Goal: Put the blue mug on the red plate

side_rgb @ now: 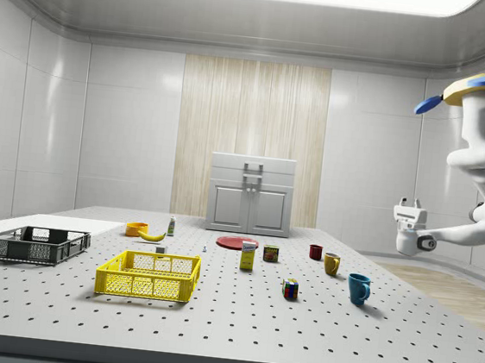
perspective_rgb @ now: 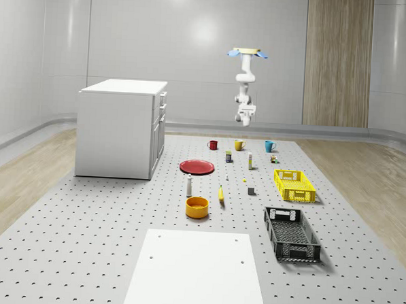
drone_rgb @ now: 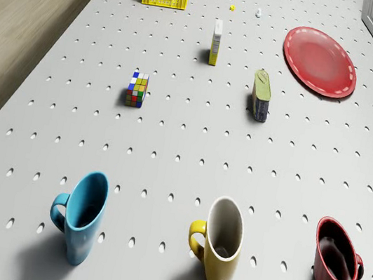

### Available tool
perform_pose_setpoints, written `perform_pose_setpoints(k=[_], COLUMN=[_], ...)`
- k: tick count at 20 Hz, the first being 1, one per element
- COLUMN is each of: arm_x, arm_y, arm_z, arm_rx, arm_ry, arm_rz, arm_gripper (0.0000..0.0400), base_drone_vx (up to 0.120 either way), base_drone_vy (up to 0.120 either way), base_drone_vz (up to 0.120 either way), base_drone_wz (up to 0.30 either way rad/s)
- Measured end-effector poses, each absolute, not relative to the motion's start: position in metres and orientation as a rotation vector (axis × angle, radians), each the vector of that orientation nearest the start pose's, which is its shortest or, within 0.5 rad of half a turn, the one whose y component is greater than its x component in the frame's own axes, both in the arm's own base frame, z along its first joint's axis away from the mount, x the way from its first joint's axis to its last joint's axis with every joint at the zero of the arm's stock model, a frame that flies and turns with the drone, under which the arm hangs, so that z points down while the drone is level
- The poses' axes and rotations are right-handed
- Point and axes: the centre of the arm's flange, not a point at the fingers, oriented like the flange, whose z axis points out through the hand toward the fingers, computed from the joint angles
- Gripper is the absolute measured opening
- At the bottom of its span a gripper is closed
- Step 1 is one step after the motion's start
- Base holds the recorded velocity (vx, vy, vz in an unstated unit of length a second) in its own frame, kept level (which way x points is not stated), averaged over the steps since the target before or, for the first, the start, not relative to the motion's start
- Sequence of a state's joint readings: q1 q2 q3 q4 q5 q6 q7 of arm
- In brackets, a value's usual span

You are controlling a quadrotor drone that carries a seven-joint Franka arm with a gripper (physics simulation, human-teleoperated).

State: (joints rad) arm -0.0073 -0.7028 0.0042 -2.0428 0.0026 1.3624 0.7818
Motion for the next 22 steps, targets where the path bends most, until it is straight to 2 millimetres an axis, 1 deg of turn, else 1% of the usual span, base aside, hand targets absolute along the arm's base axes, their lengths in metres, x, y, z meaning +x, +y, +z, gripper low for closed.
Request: perform_pose_setpoints(k=[22], arm_x=[0.3024], arm_y=[0.0012], arm_z=[0.6913], arm_rx=[-2.898], arm_ry=[1.201], arm_rz=[-0.064], arm_gripper=[0.04], base_drone_vx=[0.12], base_drone_vy=[0.12], base_drone_vz=[0.0], base_drone_wz=[0.0])
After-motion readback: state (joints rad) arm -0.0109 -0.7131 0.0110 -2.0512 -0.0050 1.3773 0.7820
